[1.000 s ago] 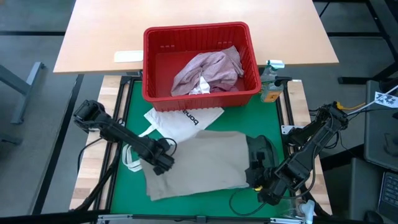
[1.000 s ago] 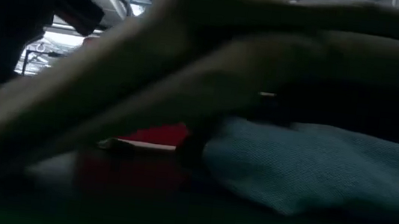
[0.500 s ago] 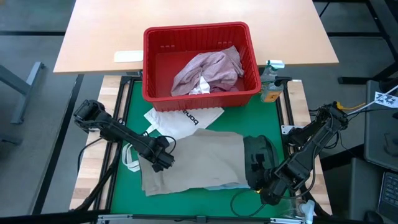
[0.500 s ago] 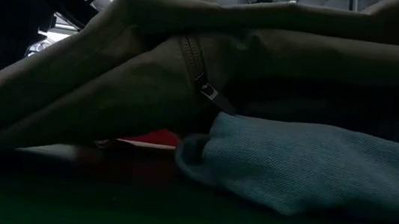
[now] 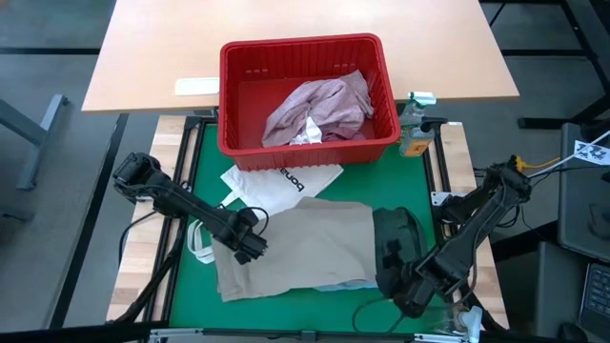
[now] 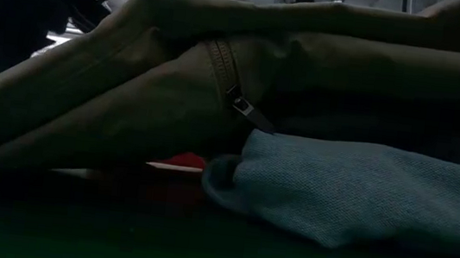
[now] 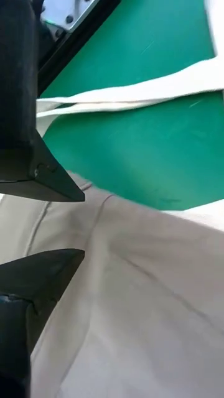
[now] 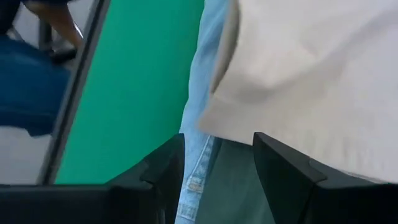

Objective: Fold laundry
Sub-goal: Fold the gray shorts

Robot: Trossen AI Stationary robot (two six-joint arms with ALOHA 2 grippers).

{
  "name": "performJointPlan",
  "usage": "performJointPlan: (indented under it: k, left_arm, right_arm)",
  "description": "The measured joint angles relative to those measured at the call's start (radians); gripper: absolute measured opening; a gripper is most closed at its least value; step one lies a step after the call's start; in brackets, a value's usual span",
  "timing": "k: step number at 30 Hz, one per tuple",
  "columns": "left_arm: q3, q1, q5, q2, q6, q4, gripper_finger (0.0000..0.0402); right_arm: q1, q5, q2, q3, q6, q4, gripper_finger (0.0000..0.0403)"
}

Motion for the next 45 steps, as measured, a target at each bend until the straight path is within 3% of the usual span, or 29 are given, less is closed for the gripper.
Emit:
performJointPlan:
  k: [4,12,20,27,34,40,45]
  left_arm:
    - [0.0,-0.021,0.019,0.0,-0.031,0.017,0.0126]
    - [0.0,-0.066,0.016,-0.001,-0.056,0.109,0.0126]
    - [0.001,-0.093,-0.072,-0.001,-0.05,0.253,0.0126]
    - [0.001,-0.098,-0.107,-0.001,-0.049,0.358,0.0126]
    - [0.001,-0.099,-0.22,-0.001,-0.045,0.667,0.0126]
    - [0.001,-0.099,-0.37,-0.001,0.138,1.041,0.0126]
    - [0.002,-0.095,-0.459,0.028,0.366,1.354,0.0126]
  right_arm:
    - [0.019,-0.002,0.057,0.0,-0.051,-0.001,0.0191]
    - [0.031,0.091,0.132,0.0,-0.123,-0.006,0.0191]
    - [0.031,0.159,0.181,0.0,-0.142,-0.011,0.0188]
    - [0.031,0.151,0.181,0.0,-0.149,-0.009,0.0115]
    - [0.031,0.151,0.181,0.0,-0.149,-0.009,0.001]
    - [0.031,0.151,0.181,0.0,-0.149,-0.007,0.0026]
    - [0.031,0.151,0.181,0.0,-0.151,-0.009,0.001]
